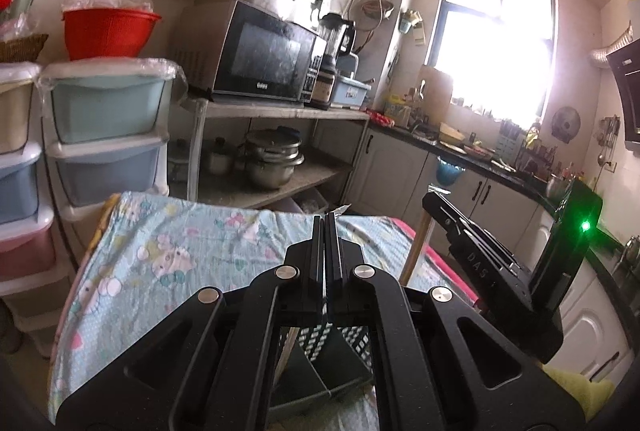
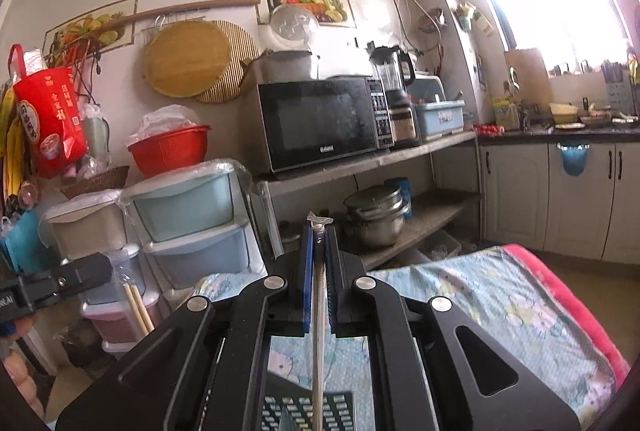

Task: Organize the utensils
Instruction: 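Lower both chopsticks into the caddy slots and open both tools, then move both open tools back down to the chopsticks on the cloth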

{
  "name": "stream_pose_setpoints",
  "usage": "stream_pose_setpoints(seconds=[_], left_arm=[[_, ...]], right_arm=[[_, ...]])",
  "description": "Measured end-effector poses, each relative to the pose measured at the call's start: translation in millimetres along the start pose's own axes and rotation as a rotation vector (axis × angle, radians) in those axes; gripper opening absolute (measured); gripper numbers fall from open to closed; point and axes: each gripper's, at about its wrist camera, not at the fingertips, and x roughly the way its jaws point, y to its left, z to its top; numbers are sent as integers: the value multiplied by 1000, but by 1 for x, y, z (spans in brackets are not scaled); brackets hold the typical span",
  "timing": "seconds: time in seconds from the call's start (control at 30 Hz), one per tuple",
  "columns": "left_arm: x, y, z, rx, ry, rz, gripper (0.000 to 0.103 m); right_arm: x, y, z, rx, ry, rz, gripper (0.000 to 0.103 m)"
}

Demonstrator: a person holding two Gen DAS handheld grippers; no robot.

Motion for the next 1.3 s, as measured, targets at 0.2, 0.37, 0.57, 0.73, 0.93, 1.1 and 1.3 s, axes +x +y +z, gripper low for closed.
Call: stream_pose_setpoints(seconds=[0.2,0.37,0.57,0.73,0.93,1.1,1.3], left_arm=[[6,5,-14,-11,35,5,0],[6,9,-23,-20,58,20,0],[1,10,-32,-25,67,36,18],[-7,10,-36,-28,53,55,36],[-22,5,-41,-19,24,75,63],[-30,4,-45,-31,8,76,88],[-40,2,-50,-40,-5,72,92]], right_arm=[[-8,-4,-9,16,48,2,26],[-22,-7,-13,12,63,-24,39],[-39,-10,-18,-3,108,-42,56],[-54,-9,-23,-29,133,-58,66],[-72,-11,-28,-24,137,-61,74],[-85,-17,-30,7,144,-56,78],[-100,-19,-33,5,144,-64,82]])
